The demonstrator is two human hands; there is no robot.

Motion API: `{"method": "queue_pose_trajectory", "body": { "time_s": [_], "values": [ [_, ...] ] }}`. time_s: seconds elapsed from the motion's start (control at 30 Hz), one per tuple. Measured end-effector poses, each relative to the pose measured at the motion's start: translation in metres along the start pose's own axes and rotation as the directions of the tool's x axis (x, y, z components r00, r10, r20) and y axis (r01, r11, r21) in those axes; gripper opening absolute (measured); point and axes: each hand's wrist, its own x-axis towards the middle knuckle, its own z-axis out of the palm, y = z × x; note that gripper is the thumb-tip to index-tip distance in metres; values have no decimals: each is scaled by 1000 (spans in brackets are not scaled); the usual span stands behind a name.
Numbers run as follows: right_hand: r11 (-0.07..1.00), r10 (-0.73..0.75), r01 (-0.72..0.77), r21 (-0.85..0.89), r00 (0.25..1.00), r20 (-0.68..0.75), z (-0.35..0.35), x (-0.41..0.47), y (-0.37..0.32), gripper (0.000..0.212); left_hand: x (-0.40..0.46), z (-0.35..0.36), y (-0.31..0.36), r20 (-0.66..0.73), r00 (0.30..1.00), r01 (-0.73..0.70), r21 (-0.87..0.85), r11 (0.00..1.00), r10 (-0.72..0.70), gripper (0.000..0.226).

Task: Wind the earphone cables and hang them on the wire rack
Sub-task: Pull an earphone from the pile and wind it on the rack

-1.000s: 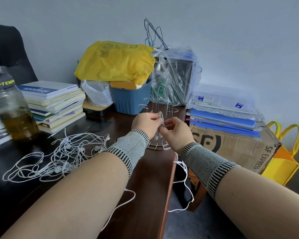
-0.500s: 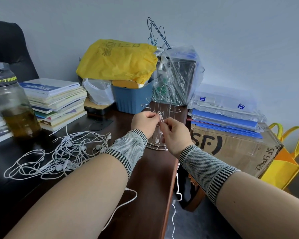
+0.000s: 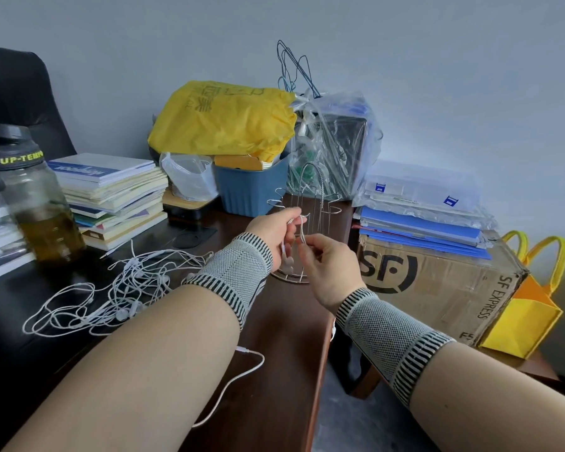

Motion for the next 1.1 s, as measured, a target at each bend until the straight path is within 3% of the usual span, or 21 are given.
{"method": "queue_pose_trajectory", "body": {
  "time_s": [0.17,0.4,0.5,0.67,0.8,0.97,1.1],
  "values": [
    [995,103,-102,21,994,-37,-13,-14,12,16,-19,4,-4,-9,997,72,-113,991,-73,21],
    [978,154,-139,153,984,-88,-25,-54,12,18,-82,1,-33,-88,996,8,-236,972,-30,23],
    [973,156,-129,190,978,-138,-28,-74,9,20,-106,0,-42,-70,997,-39,-191,981,26,27],
    [960,169,-114,255,964,-207,-37,-95,0,19,-125,-7,-60,32,980,-196,-25,980,197,13],
    [960,102,-60,274,985,-142,-33,-109,-10,16,-125,-9,-72,45,963,-268,47,962,266,13],
    [981,84,-72,177,995,-59,-16,-122,-5,16,-123,-14,-74,83,975,-210,27,977,207,15],
    [974,159,-138,182,981,-107,-7,-124,6,14,-118,-20,-78,138,981,-137,22,990,132,12]
  ]
}}
